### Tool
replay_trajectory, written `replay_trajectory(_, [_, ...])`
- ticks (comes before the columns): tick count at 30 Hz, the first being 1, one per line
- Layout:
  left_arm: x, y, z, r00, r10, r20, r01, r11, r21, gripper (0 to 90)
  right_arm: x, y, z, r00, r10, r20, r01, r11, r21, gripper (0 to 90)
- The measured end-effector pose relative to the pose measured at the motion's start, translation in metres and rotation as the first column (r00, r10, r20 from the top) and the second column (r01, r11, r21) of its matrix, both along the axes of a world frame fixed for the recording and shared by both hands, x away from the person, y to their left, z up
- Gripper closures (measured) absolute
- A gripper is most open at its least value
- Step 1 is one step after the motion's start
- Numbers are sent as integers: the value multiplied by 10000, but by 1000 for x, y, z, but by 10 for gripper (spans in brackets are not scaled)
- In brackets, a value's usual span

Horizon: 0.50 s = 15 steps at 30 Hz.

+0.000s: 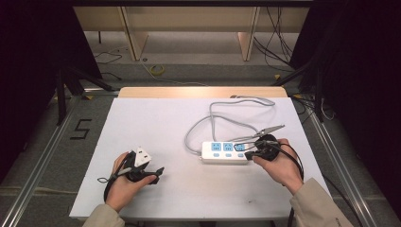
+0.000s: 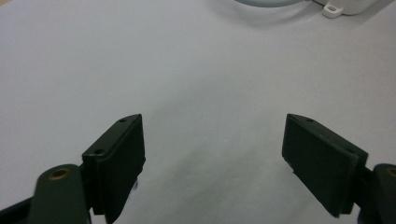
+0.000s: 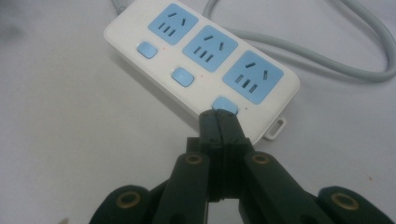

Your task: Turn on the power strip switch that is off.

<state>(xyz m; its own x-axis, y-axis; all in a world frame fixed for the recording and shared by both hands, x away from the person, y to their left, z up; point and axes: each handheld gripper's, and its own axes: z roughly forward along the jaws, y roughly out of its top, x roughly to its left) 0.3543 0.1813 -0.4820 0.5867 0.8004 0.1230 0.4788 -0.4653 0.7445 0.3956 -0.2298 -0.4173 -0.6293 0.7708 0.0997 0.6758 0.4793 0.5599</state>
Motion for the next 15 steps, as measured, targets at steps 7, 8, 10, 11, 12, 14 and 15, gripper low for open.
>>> replay_trajectory(7, [0, -1, 0, 10000, -17, -25, 17, 10000, 31, 210, 2, 2, 1, 10000, 9, 6, -9, 10000, -47, 900])
replay_trajectory(8, [0, -1, 0, 10000, -27, -32, 27, 10000, 41, 210, 3, 2, 1, 10000, -6, -30, 6, 10000, -40, 900])
replay_trajectory(10, [0, -1, 0, 10000, -13, -21, 13, 10000, 25, 210, 4, 2, 1, 10000, -4, -22, 4, 10000, -59, 900])
replay_trajectory(11, [0, -1, 0, 10000, -11, 8, 11, 10000, -4, 210, 4, 2, 1, 10000, -33, -19, 33, 10000, -60, 900])
replay_trajectory(12, [0, -1, 0, 10000, -6, 12, 6, 10000, -10, 210, 5, 2, 1, 10000, -37, -24, 36, 10000, -69, 900])
replay_trajectory(14, [0, 0, 0, 10000, 5, 14, -5, 10000, -30, 210, 5, 3, 1, 10000, -43, -66, 43, 10000, -87, 900])
replay_trajectory(15, [0, 0, 0, 10000, 5, 11, -4, 10000, -31, 211, 6, 3, 1, 10000, -44, -80, 43, 9999, -95, 900])
